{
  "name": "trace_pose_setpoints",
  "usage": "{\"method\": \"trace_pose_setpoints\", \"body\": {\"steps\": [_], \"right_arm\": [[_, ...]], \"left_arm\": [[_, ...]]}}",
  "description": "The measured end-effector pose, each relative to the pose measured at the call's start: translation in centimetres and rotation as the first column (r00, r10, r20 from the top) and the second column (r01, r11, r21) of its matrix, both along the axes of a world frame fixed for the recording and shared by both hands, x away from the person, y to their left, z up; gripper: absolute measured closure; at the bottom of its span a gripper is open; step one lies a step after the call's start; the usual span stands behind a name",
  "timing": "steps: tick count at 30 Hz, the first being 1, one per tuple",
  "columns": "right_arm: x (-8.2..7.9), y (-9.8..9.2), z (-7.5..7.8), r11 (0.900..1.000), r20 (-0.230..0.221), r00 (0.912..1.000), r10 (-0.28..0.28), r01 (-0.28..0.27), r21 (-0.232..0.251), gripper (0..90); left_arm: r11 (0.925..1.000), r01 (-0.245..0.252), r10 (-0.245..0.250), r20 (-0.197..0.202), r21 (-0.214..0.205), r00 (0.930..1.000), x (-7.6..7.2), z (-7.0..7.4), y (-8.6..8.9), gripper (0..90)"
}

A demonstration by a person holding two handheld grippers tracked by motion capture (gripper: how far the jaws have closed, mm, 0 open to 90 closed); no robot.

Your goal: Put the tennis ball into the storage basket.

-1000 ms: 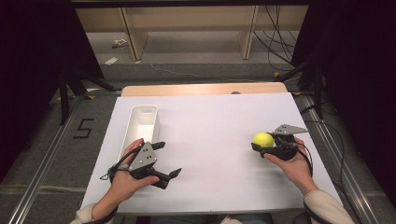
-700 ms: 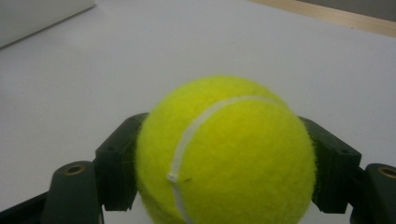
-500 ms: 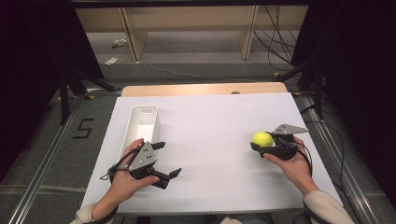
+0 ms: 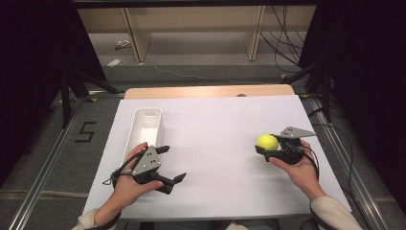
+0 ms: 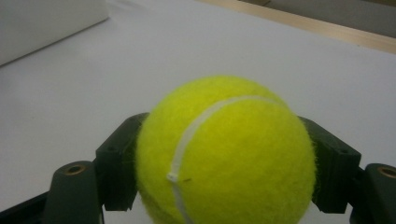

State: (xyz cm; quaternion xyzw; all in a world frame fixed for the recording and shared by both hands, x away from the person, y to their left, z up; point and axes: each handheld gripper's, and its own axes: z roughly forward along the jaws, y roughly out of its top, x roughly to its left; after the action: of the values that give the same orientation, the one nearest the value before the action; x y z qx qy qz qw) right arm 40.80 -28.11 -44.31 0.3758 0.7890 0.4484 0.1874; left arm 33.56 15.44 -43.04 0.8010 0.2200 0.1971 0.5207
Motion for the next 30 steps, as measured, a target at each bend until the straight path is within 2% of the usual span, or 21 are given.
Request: {"method": "trace_pose_setpoints", "body": {"steps": [13, 30], "right_arm": [[-0.06, 0.42, 0.35, 0.9998, 0.023, 0.9996, 0.014, -0.014, 0.010, 26.3], [-0.08, 0.79, 0.86, 0.9986, 0.043, 0.9988, 0.024, -0.026, 0.046, 26.3]], "left_arm": [[1.0000, 0.001, -0.001, 0.002, 0.001, 1.0000, 0.01, 0.01, 0.00, 0.0], [1.0000, 0.002, -0.002, 0.000, 0.002, 1.0000, 0.03, -0.03, -0.03, 0.0]]}}
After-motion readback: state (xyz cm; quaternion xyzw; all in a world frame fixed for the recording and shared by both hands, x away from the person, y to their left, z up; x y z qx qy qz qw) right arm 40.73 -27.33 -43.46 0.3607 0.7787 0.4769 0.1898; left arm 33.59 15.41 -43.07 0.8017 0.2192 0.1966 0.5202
